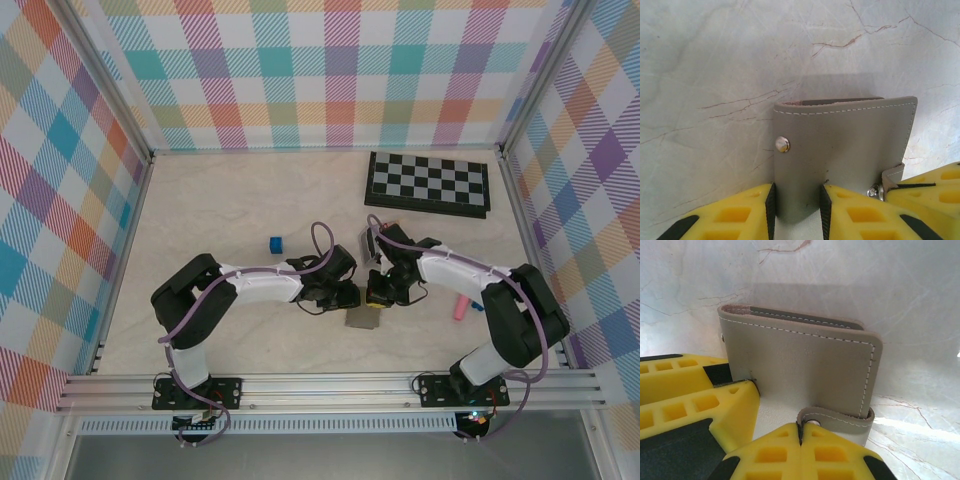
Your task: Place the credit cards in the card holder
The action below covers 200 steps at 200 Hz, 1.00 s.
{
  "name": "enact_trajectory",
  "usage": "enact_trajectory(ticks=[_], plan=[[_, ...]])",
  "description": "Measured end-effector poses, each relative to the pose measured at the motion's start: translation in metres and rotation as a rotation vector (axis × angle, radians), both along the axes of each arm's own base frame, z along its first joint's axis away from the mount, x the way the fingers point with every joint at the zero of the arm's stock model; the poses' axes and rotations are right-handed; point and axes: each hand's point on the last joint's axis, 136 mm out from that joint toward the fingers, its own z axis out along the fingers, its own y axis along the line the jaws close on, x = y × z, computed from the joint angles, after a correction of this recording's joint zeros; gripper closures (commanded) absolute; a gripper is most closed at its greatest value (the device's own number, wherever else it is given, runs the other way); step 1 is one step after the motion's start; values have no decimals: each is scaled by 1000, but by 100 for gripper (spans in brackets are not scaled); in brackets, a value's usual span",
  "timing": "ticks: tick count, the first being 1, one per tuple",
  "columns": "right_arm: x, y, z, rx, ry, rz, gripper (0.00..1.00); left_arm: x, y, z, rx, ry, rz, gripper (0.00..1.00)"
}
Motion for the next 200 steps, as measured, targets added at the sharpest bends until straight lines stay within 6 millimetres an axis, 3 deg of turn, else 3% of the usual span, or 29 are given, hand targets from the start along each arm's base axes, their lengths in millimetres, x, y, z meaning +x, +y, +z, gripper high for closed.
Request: enact_trajectory(ticks=[145, 169, 200], plan=[[1, 5, -10, -52, 67, 8, 99, 0, 1, -1, -1, -1, 8, 71], [1, 6, -10, -56, 76, 7, 90, 0, 1, -1, -6, -2, 16, 70], [4, 5, 1, -40, 4, 11, 59, 2, 11, 10, -5, -43, 42, 61]])
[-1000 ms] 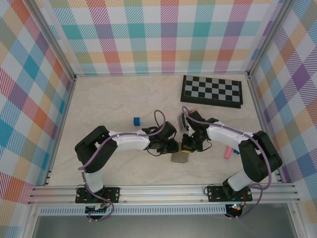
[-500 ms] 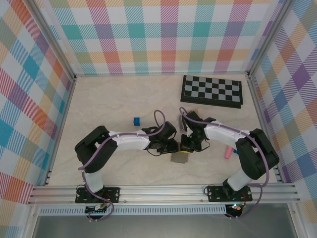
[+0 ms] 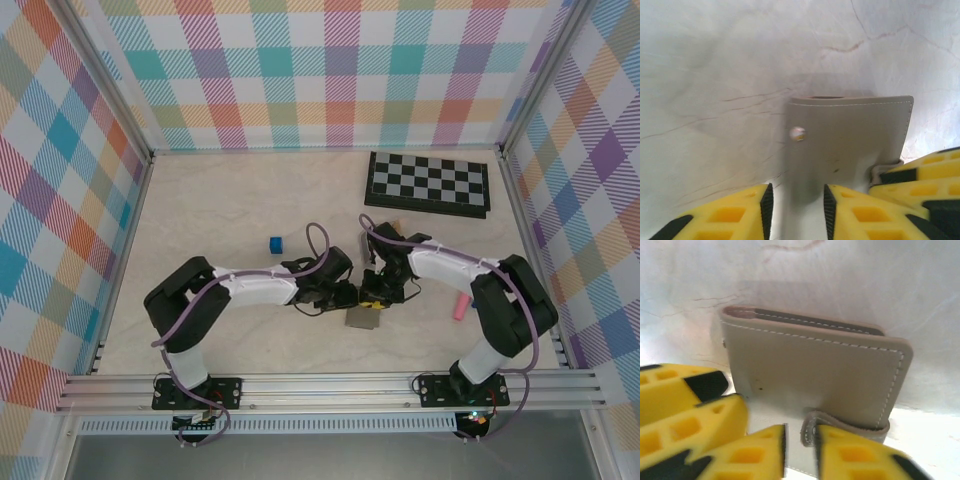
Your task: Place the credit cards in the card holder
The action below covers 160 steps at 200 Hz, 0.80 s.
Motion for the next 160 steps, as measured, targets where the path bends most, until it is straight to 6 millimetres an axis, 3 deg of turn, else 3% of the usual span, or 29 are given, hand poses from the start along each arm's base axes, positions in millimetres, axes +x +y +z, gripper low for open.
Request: enact_trajectory(ticks=[19, 31, 51, 69, 80, 94, 115, 136, 160], plan=[[11, -7, 29, -1, -142, -6, 25, 7, 11, 27, 5, -83, 28, 50], [23, -17, 55, -8, -271, -28, 12, 14, 21, 49, 9, -151, 54, 40], [49, -56, 98, -100, -504, -145, 3, 29, 49, 86, 52, -291, 115, 25], [73, -115, 116, -264, -683, -296, 2, 48, 87, 108, 131, -396, 198, 18], [82, -147, 110, -368, -756, -339, 0, 65, 123, 118, 207, -457, 274, 1], [85, -176, 89, -480, -802, -338, 0, 83, 174, 123, 316, -512, 389, 0], [86, -202, 42, -554, -802, -293, 1, 96, 256, 121, 510, -556, 552, 0], [97, -218, 14, -567, -800, -274, 2, 97, 323, 107, 667, -554, 665, 0], [127, -210, 12, -518, -888, -226, 1, 98, 373, 87, 765, -559, 737, 0]])
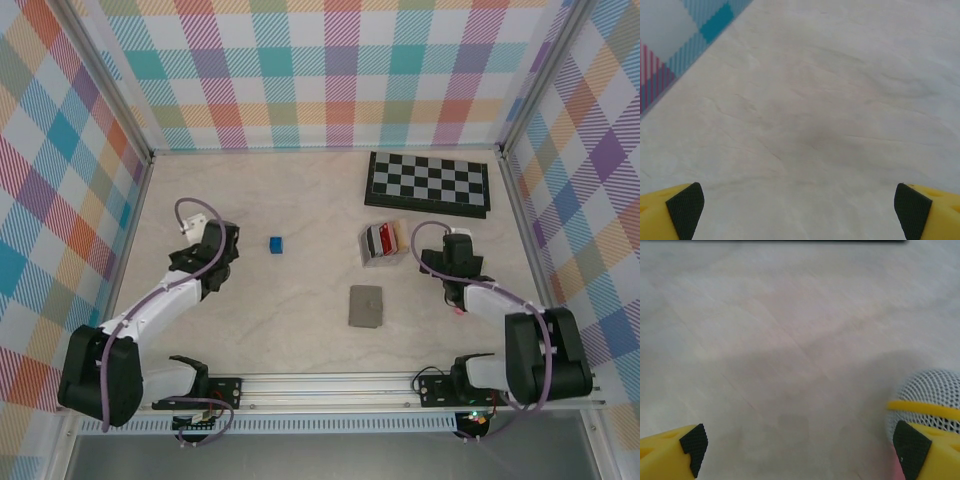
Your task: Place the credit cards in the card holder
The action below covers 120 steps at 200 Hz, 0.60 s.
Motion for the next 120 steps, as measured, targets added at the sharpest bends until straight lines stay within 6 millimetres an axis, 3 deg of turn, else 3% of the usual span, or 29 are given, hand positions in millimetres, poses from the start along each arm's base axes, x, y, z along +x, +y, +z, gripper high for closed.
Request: enact_trajectory(ticks=[25, 52, 88, 120], plan=[[25, 13, 6, 0, -84, 81, 0, 5, 22, -26, 49, -8, 17, 0], [47, 17, 19, 3, -197, 123, 0, 23, 19, -54, 76, 15, -50, 0], [54, 8, 31, 32, -305, 128, 0, 56, 9, -52, 48, -86, -151, 0], [54, 5, 20, 56, -280, 134, 0, 61, -6, -55, 16, -176, -267, 0]])
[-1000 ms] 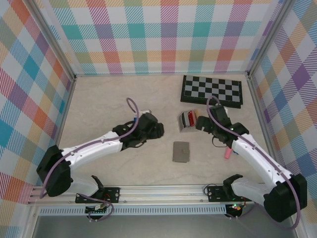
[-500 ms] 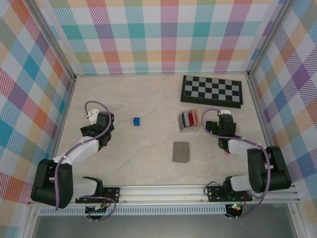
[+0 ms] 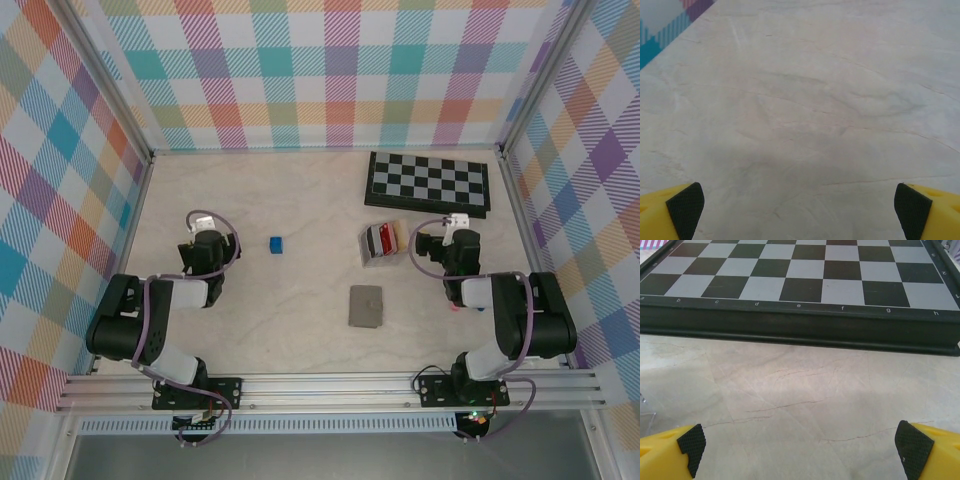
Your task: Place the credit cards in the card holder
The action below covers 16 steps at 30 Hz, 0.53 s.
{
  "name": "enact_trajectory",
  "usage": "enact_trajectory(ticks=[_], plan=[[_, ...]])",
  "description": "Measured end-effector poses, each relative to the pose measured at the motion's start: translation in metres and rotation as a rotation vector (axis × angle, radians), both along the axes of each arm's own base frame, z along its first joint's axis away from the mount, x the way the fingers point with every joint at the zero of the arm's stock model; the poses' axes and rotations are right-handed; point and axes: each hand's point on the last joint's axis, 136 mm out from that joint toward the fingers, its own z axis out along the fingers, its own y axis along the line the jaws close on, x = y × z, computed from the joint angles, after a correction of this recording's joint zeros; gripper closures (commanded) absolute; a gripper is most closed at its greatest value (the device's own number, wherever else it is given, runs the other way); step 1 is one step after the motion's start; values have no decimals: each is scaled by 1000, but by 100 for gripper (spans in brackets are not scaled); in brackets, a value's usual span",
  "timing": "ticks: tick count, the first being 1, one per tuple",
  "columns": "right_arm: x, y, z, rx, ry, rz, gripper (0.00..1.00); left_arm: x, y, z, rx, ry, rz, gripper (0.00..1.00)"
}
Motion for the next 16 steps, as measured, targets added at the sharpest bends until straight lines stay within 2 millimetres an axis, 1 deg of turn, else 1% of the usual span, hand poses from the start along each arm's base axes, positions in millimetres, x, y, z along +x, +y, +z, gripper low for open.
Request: enact_trajectory(ticks=[1, 3, 9, 16], plan=[[1, 0, 1, 2, -3, 3, 0, -2, -2, -6, -4, 16, -18, 0], [1, 1, 1, 5, -3, 8, 0, -3, -4, -11, -13, 15, -36, 0], [1, 4, 2, 12, -6, 22, 0, 3, -7, 0, -29, -38, -56, 0], [1, 4, 2, 13, -10, 24, 0, 5, -8, 3, -33, -53, -62, 0]])
